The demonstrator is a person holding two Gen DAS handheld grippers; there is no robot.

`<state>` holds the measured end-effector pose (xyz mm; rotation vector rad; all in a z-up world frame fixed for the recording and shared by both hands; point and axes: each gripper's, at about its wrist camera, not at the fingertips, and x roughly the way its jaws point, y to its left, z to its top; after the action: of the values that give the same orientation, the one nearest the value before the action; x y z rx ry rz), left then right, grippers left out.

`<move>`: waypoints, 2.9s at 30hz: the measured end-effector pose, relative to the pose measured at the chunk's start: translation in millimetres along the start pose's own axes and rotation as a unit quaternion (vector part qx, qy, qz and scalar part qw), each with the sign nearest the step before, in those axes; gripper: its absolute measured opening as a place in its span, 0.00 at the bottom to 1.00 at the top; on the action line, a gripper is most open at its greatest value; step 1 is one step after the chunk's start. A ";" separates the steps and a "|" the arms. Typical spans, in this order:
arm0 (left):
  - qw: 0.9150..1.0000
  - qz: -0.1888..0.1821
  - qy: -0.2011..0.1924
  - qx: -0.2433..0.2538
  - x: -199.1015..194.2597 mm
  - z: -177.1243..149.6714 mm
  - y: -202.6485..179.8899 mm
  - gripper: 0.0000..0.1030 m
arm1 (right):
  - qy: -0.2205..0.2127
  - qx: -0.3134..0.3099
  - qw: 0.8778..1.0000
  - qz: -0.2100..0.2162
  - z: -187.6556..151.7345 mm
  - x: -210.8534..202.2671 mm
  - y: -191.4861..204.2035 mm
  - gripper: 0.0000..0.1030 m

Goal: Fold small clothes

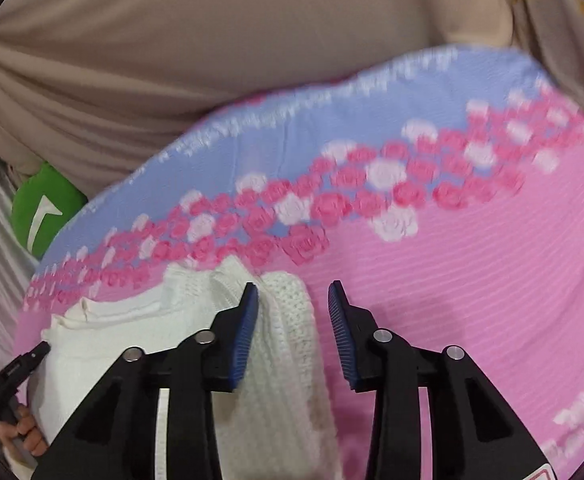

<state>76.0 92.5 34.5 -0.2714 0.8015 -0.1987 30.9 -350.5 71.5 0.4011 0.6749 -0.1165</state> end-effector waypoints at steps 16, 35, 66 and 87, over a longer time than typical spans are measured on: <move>0.991 -0.017 0.072 -0.115 -58.7 -73.5 59.1 0.77 | 0.105 -0.231 0.959 0.130 -108.3 30.0 178.6 0.34; 0.987 -0.155 -0.031 0.040 -104.2 -27.0 -98.4 0.24 | 0.042 -0.116 0.979 0.164 -107.0 -23.6 94.3 0.56; 0.968 -0.147 0.090 0.184 -58.5 -113.4 -181.8 0.59 | 0.086 0.028 0.974 0.210 -53.0 -32.4 -10.8 0.75; 0.965 -0.123 0.109 0.204 -49.0 -128.9 -173.6 0.59 | 0.042 -0.022 0.975 0.215 -69.3 -104.7 -31.3 0.55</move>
<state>-64.0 -79.4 36.5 0.0445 0.9234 -0.6284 -98.3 -354.2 78.1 0.5027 0.6588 0.3273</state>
